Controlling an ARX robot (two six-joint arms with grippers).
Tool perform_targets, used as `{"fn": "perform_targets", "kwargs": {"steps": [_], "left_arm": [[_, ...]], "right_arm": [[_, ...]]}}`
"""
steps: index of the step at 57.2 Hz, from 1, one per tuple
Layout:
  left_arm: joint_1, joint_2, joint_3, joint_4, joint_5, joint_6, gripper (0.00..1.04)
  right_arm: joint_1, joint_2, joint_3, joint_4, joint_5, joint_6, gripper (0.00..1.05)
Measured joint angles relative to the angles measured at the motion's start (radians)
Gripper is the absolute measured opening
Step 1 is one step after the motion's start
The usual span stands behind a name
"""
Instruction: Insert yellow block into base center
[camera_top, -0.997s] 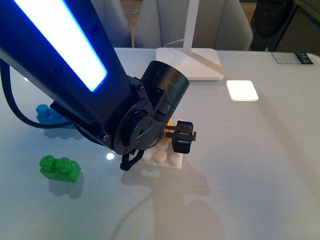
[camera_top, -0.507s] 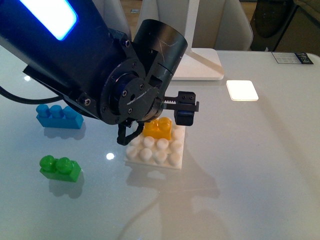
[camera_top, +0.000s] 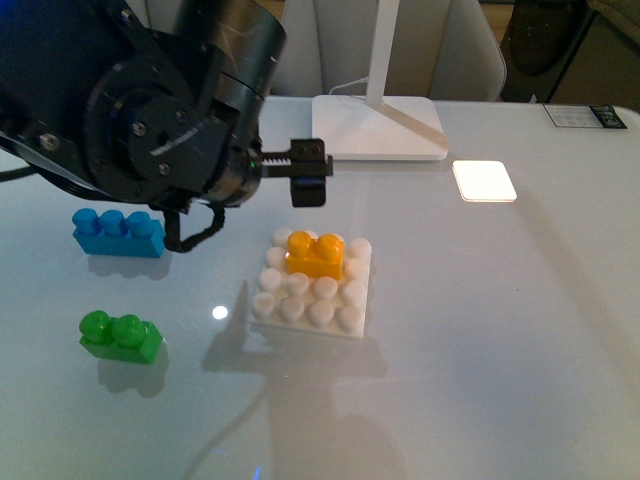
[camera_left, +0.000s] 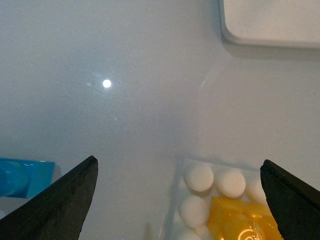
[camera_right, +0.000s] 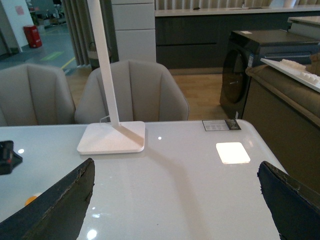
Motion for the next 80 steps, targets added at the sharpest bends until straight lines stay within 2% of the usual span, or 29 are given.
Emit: {"fn": "perform_targets", "kwargs": {"steps": [20,39,40,44,48,58,66,68,80], "left_arm": [[0.15,-0.268,-0.244,0.138,0.021,-0.019,0.97],[0.237,-0.495,-0.476,0.294,0.08,-0.026,0.97],[0.241,-0.495,-0.485,0.32,0.09,-0.006,0.96],[0.273,-0.52,-0.625,0.686,0.126,0.162,0.78],[0.286,-0.579,-0.703,0.814,0.141,0.257,0.66],[0.311,-0.719,-0.827,0.824,0.167,0.339,0.34],[0.336,-0.851,-0.918,0.779,0.193,0.351,0.03],[0.361,-0.883,-0.935,0.763,0.234,0.356,0.03],[0.392,-1.057,-1.011,0.661,0.246,0.357,0.03]], "right_arm": [[0.0,0.0,0.0,0.0,0.0,0.0,0.96],[0.0,0.0,0.0,0.0,0.0,0.0,0.96],[0.0,0.0,0.0,0.0,0.0,0.0,0.96],[0.0,0.0,0.0,0.0,0.0,0.0,0.96],[0.0,0.0,0.0,0.0,0.0,0.0,0.96],[0.0,0.0,0.0,0.0,0.0,0.0,0.96],[0.0,0.0,0.0,0.0,0.0,0.0,0.96],[0.0,0.0,0.0,0.0,0.0,0.0,0.96],[0.0,0.0,0.0,0.0,0.0,0.0,0.96]]}}
